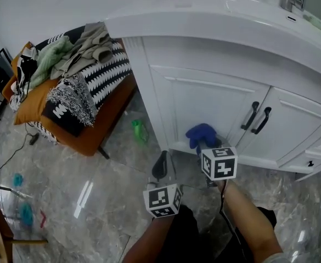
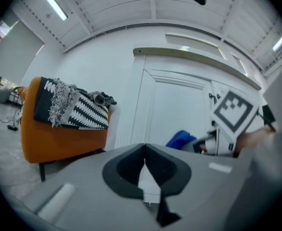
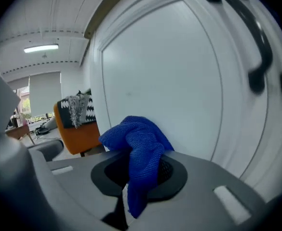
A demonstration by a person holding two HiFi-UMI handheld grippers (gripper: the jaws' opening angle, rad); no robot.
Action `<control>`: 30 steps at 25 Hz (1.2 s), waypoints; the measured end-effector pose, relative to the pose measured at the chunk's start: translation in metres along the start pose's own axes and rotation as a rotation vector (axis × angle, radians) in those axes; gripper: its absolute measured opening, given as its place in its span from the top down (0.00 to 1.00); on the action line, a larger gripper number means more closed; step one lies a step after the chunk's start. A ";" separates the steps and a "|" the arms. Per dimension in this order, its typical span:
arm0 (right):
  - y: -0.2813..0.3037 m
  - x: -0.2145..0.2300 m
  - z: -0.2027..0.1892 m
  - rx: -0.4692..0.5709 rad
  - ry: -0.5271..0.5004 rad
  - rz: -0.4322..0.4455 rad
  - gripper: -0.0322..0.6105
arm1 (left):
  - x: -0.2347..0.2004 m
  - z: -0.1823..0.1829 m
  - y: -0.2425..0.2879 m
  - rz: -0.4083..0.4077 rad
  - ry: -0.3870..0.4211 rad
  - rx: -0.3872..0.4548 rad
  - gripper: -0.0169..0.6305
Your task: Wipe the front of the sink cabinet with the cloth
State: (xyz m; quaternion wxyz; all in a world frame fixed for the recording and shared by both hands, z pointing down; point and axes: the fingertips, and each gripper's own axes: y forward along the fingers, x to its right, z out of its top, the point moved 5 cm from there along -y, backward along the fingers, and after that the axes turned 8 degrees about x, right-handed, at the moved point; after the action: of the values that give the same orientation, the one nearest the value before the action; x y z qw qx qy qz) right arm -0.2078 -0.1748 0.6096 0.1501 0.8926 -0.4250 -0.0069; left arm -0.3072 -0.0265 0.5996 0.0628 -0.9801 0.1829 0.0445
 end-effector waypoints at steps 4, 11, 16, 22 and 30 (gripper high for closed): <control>0.018 0.010 -0.065 -0.140 0.018 -0.050 0.86 | 0.002 0.002 -0.003 -0.009 0.007 0.007 0.96; 0.049 -0.004 -0.114 -0.213 -0.076 -0.042 0.86 | -0.004 0.008 -0.010 0.037 -0.007 0.024 0.96; 0.073 -0.034 -0.108 -0.243 -0.054 0.033 0.86 | -0.008 0.010 -0.015 0.058 -0.019 0.033 0.96; 0.073 -0.037 -0.097 -0.246 0.048 0.056 0.86 | -0.010 0.011 -0.015 0.061 0.002 0.037 0.96; 0.042 -0.049 0.008 -0.087 0.089 0.180 0.86 | -0.014 0.005 -0.010 0.078 0.009 0.019 0.96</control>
State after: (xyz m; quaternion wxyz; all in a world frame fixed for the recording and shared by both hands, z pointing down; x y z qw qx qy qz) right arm -0.2718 -0.1639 0.6079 0.2074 0.8428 -0.4959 0.0280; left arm -0.3167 -0.0119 0.5972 0.0696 -0.9717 0.2219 0.0406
